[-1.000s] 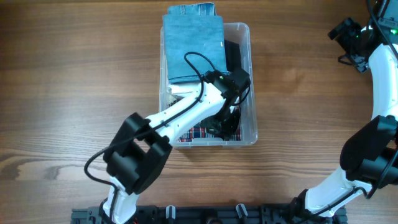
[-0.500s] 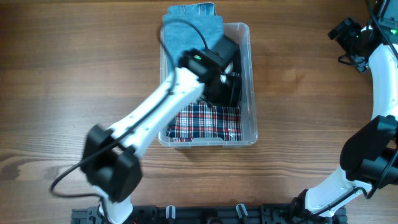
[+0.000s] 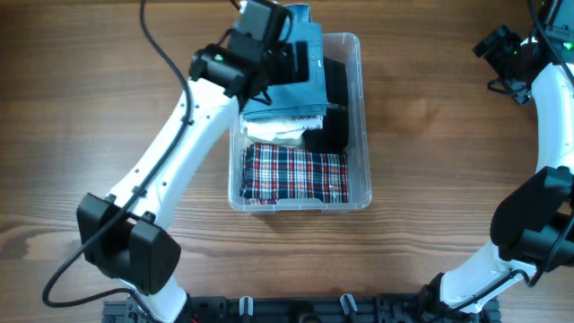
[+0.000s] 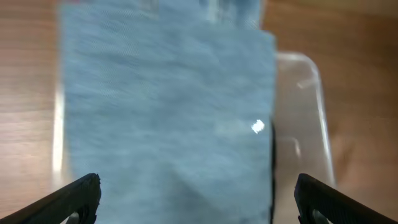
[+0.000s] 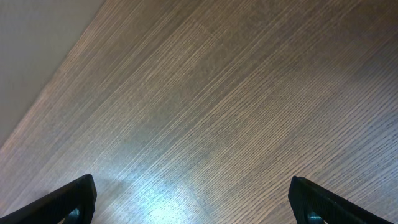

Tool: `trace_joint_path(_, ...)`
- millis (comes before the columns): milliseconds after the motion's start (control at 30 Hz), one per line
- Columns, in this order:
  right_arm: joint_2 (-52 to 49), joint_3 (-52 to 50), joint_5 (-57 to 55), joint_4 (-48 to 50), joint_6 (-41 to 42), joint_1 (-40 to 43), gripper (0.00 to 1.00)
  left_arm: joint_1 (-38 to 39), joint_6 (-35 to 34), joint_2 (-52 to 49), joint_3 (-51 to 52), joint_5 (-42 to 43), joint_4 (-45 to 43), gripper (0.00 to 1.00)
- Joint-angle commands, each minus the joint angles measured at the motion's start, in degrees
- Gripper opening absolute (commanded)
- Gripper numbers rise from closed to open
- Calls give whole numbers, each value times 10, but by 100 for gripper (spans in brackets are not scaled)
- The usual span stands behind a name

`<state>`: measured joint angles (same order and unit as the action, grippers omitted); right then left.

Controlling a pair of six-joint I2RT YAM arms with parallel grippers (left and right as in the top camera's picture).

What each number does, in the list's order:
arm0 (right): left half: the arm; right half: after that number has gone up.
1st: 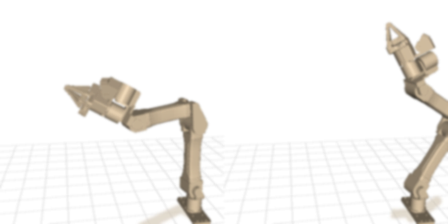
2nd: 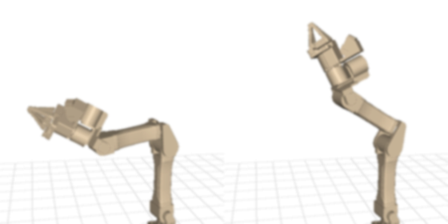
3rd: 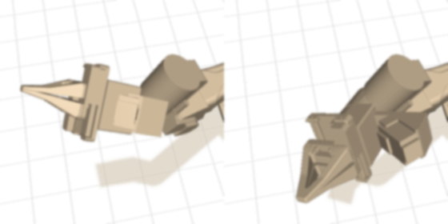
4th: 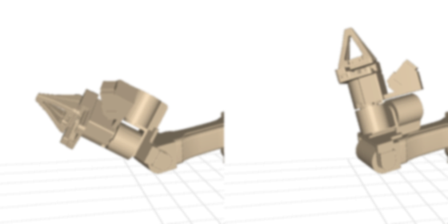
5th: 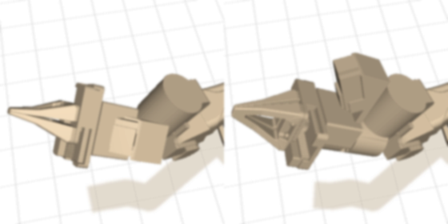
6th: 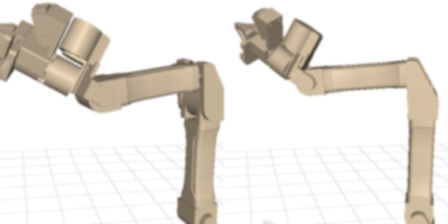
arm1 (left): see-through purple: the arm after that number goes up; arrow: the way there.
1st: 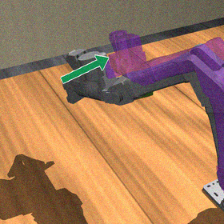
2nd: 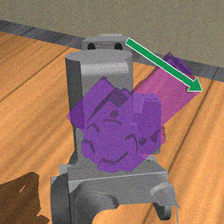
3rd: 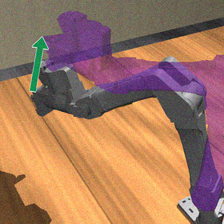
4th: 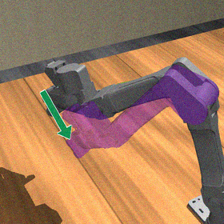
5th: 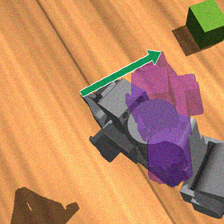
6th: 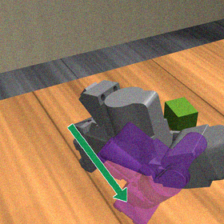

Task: Pack container
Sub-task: 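Move the left gripper to the blue denim and grasp its top edge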

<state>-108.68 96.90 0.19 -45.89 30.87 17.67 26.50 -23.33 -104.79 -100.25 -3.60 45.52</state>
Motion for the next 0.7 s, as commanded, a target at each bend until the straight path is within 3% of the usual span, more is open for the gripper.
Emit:
trace_joint_path(0, -4, 1, 3, 0, 8, -2, 100, -24, -14, -10, -3, 9, -3, 100)
trace_joint_path(667, -4, 1, 3, 0, 8, -2, 100, -62, -42, -78, -2, 3, -16, 99)
